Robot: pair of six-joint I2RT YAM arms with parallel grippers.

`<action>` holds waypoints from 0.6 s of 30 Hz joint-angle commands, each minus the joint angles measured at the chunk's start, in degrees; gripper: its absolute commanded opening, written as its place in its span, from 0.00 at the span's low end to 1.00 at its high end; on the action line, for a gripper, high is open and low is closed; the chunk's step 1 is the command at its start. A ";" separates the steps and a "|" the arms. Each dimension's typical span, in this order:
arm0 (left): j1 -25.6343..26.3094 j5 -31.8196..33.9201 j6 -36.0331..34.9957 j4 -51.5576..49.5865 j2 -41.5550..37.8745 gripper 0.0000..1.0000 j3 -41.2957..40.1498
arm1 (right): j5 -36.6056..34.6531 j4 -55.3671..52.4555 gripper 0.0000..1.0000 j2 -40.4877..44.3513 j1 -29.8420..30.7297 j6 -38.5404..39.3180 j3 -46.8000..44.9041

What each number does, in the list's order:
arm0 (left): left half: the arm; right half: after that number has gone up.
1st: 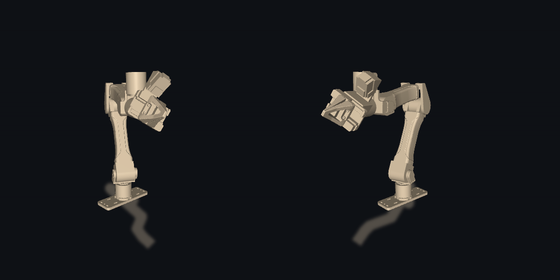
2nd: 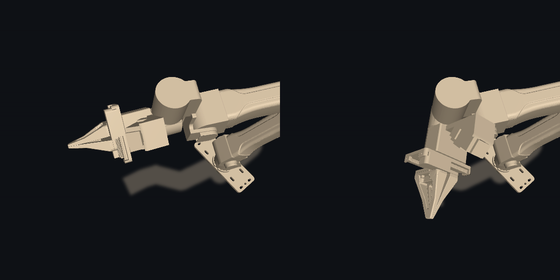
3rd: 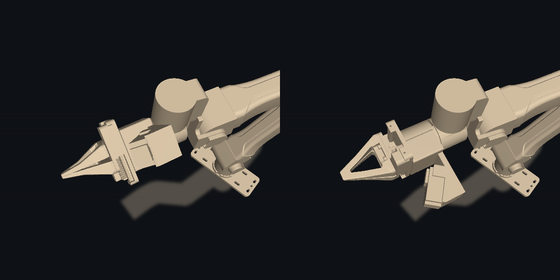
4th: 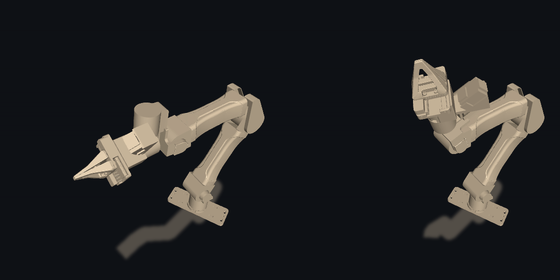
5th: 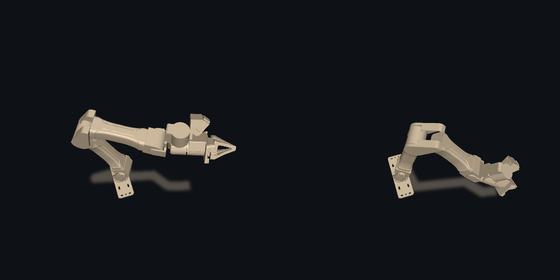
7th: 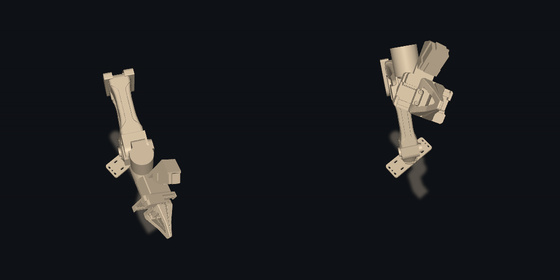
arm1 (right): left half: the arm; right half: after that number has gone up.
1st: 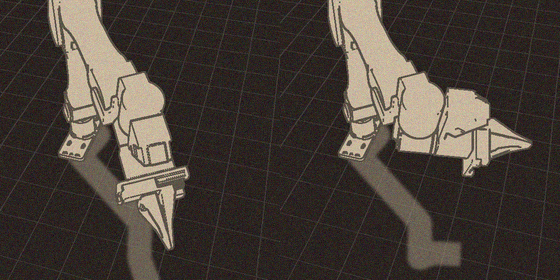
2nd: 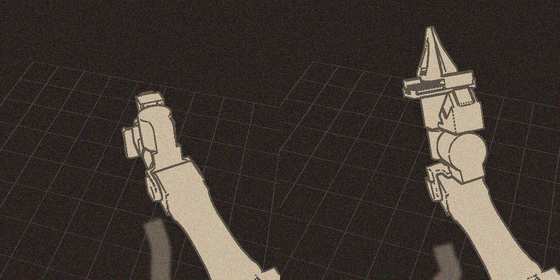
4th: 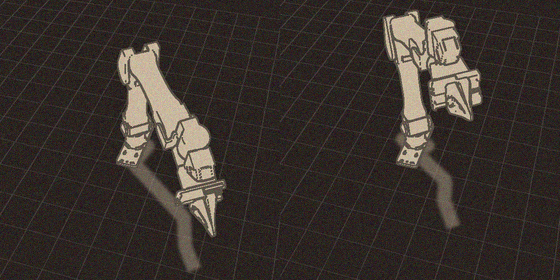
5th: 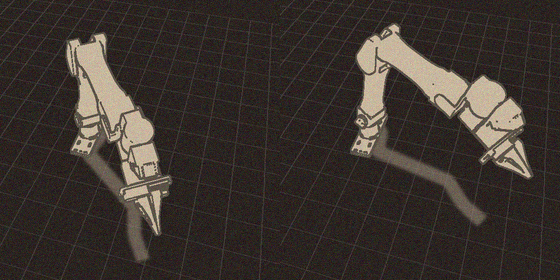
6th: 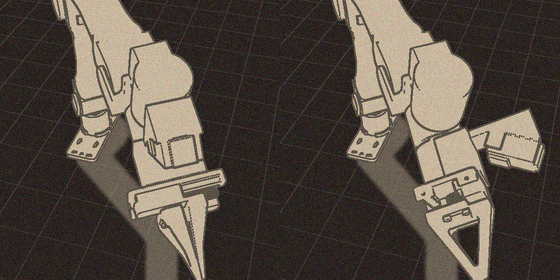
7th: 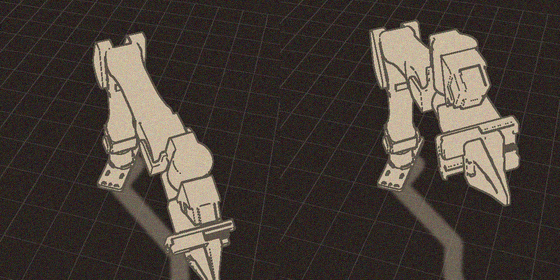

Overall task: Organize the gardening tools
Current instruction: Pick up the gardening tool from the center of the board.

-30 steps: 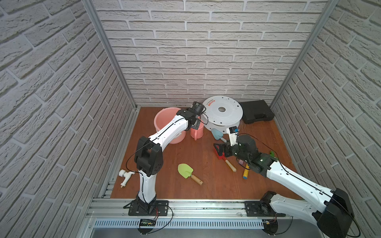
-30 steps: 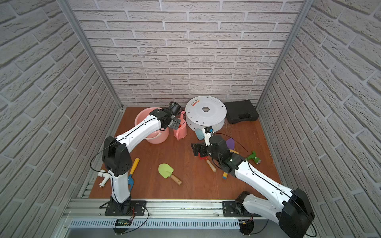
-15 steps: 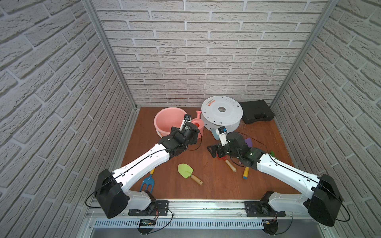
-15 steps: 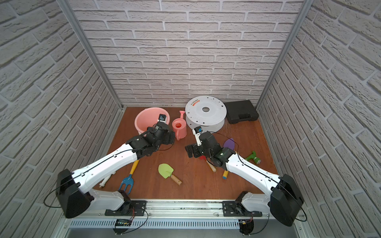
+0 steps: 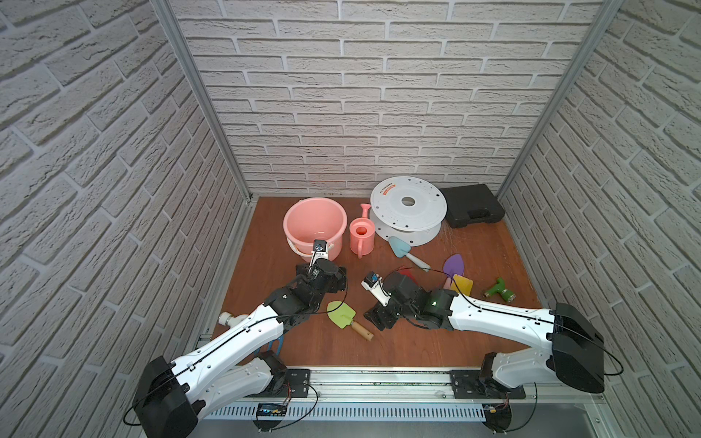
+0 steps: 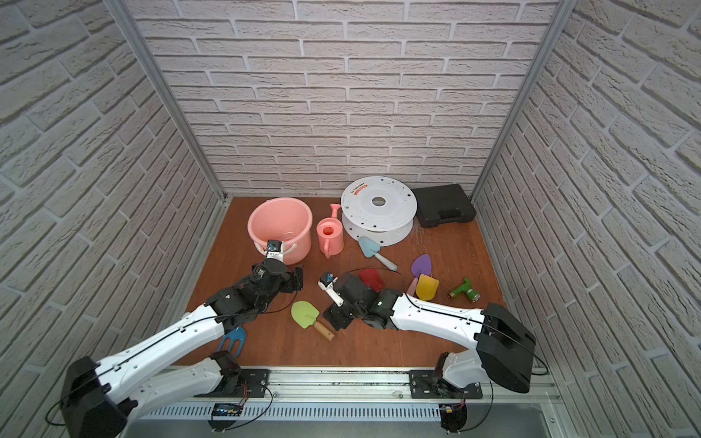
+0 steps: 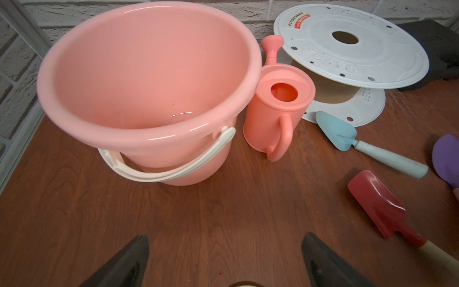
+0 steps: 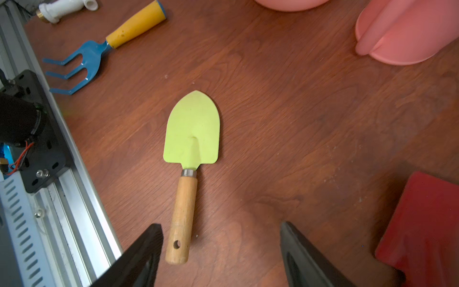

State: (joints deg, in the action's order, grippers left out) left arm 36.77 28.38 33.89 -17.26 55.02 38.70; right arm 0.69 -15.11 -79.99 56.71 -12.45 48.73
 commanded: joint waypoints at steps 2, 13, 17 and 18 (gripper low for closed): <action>-3.18 -1.36 4.24 2.42 -4.91 0.98 -4.22 | 3.25 -1.46 0.65 -3.12 2.03 1.08 0.93; -7.93 -4.61 6.81 2.21 -10.35 0.98 -8.55 | 3.24 -0.73 0.63 -11.19 6.90 -0.76 1.84; -8.03 -5.28 6.86 2.27 -9.36 0.98 -8.29 | 2.23 -0.40 0.52 -14.60 7.10 -0.95 2.90; -8.06 -5.39 6.89 2.25 -9.33 0.98 -8.29 | 1.87 -0.05 0.49 -15.32 7.11 -0.99 3.02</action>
State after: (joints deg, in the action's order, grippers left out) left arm 29.12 23.94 40.23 -17.06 45.50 31.11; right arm 3.49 -16.49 -93.86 63.53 -12.86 50.37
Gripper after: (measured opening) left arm 0.983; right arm 0.504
